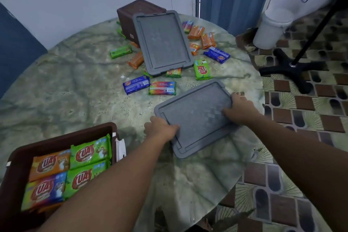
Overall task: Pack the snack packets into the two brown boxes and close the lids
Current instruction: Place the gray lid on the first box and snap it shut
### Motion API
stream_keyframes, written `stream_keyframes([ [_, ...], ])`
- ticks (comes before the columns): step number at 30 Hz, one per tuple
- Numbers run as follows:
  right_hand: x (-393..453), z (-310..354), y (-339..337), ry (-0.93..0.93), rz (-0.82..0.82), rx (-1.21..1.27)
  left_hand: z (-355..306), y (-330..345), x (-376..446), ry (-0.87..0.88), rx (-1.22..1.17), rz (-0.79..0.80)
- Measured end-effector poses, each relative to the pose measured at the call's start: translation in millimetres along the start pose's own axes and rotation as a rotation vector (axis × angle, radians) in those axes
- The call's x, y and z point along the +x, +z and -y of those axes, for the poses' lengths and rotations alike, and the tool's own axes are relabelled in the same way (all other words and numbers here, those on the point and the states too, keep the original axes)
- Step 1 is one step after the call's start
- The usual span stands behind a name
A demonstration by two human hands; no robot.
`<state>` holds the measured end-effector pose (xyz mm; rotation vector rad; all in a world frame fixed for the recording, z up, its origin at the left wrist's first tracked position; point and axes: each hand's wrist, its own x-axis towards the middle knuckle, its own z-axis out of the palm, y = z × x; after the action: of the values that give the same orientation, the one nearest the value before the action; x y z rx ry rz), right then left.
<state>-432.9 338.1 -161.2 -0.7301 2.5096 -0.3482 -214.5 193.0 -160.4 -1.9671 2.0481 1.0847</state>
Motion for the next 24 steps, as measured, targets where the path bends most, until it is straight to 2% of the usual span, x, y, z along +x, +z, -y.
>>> stream_keyframes([
  [5,1.0,-2.3,3.3,0.014,-0.051,-0.036,-14.7,7.9,0.1,-0.094,-0.289,-0.011],
  [9,-4.8,-3.4,2.6,0.102,-0.074,0.114,-18.7,0.6,-2.1,0.026,-0.466,0.025],
  [17,-29.6,21.4,-12.9,0.098,-0.150,0.375,-30.5,-59.7,6.0,0.283,-0.358,-0.084],
  [24,-73.6,78.6,-6.6,0.010,-0.115,0.560,4.4,-134.6,9.5,0.377,-0.250,-0.173],
])
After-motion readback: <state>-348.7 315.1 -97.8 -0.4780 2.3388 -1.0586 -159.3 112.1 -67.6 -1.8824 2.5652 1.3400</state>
